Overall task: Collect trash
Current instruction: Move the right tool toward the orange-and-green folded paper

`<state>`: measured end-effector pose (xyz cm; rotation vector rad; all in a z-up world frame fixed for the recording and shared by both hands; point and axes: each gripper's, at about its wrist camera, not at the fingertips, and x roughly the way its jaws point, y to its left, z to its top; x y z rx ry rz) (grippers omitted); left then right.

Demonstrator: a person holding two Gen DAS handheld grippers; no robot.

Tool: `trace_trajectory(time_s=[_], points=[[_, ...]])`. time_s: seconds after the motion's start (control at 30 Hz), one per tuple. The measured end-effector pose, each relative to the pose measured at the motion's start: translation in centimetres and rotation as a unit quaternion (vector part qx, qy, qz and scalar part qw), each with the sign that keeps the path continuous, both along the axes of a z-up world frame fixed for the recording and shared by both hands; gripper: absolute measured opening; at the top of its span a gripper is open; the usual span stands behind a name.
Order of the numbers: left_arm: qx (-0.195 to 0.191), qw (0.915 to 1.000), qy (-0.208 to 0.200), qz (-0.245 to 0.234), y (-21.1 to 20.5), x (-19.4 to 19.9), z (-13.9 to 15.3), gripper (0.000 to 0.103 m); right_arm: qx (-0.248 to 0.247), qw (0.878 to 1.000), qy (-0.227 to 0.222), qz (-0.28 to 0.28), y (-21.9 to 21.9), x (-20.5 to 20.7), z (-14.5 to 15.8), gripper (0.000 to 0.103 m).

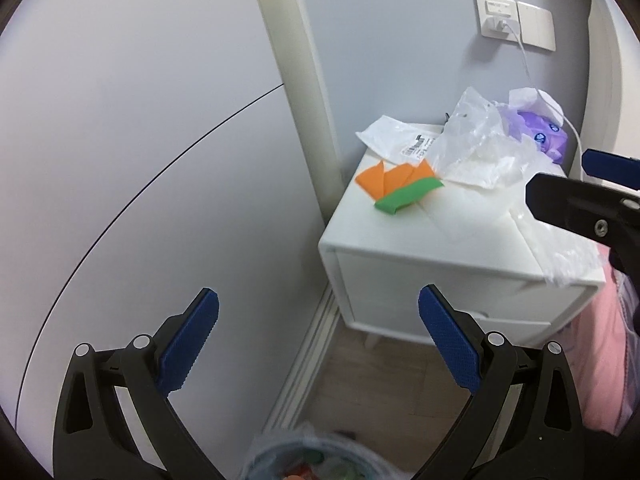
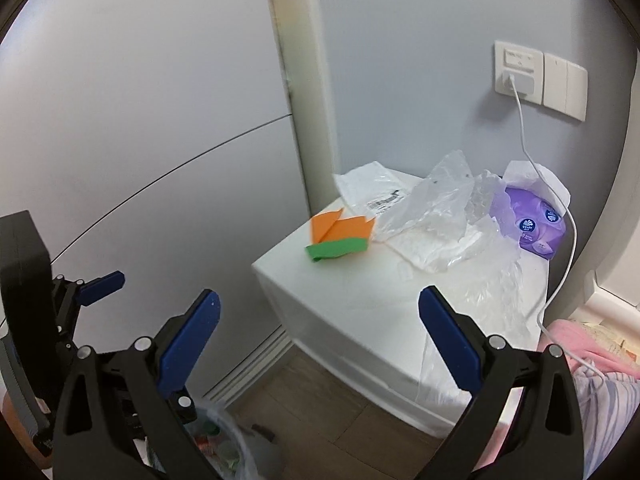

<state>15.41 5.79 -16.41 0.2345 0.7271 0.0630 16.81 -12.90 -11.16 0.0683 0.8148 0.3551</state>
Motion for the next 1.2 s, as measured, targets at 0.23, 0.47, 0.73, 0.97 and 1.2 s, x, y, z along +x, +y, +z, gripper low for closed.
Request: trace_trajectory(time_s=[0.23, 0.47, 0.73, 0.97, 1.2], points=[[0.009, 0.9996, 0.003, -0.028, -0.5, 5.3, -1.5, 0.097, 0.016, 0.999, 0.045, -0.025, -0.5, 4.9, -3.4, 0.097], [0.021, 0.9983, 0.009, -0.054, -0.2, 8.7, -3.4, 0.097, 0.047, 0.994, 0.088, -0.048, 0.3, 9.2, -6.8, 0.097], [0.021, 0.9947, 0.011, -0.1, -0.2, 12.2, -4.8, 0.097, 0.073, 0.987, 0.117, -0.08, 0.8, 12.6, -9.3, 0.097], [0.021, 0.9918, 0.011, -0.126, -0.7, 13.8, -5.4, 0.097, 0.081, 0.984, 0.128, -0.098, 1.2, 14.3, -10.8, 0.097], [0.016, 0.9901, 0.008, -0.14, -1.1, 14.8, -5.9, 0.097, 0.092, 0.98, 0.138, -0.106, 1.7, 15.4, -11.9, 0.097]])
